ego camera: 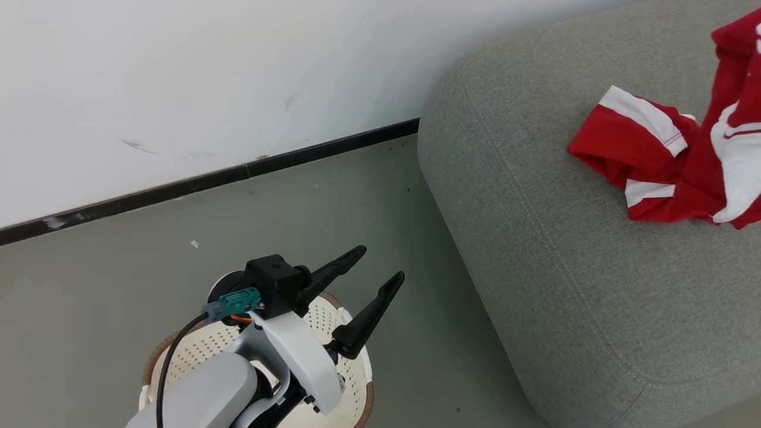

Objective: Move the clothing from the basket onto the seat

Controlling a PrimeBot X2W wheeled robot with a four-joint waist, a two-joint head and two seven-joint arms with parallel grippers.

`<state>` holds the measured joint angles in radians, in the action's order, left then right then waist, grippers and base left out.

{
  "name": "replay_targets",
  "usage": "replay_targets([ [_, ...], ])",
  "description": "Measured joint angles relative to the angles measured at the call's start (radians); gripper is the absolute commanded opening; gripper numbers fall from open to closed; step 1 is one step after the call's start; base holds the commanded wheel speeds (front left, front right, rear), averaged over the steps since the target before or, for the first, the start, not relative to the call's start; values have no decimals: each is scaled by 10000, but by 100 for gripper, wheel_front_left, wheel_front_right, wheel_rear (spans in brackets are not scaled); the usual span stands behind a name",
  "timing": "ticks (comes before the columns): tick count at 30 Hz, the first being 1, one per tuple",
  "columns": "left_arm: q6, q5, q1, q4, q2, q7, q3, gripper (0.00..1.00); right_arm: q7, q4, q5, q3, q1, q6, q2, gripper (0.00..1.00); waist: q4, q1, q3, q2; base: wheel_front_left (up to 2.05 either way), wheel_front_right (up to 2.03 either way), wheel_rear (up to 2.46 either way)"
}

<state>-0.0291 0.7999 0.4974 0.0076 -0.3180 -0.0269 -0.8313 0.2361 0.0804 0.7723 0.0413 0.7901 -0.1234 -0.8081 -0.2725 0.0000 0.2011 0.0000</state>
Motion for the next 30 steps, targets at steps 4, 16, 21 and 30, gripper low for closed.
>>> replay_targets([
  [4,2,-2,0,-90,-98,90,6,100,-104,546,-171,-382,447,0,-238,0,32,0,217,0,0,0,0],
  [16,90,-15,0,-541,-495,270,119,100,-422,2031,-784,-468,583,0,-205,0,228,0,958,0,0,0,0],
  [21,90,-33,28,-754,-635,326,198,100,-428,2305,-834,-244,582,0,174,0,327,0,1301,0,0,0,0],
  [30,-52,-109,98,-1229,-767,343,284,100,-600,2556,-1350,403,532,-2,579,0,498,0,1884,0,0,0,0],
])
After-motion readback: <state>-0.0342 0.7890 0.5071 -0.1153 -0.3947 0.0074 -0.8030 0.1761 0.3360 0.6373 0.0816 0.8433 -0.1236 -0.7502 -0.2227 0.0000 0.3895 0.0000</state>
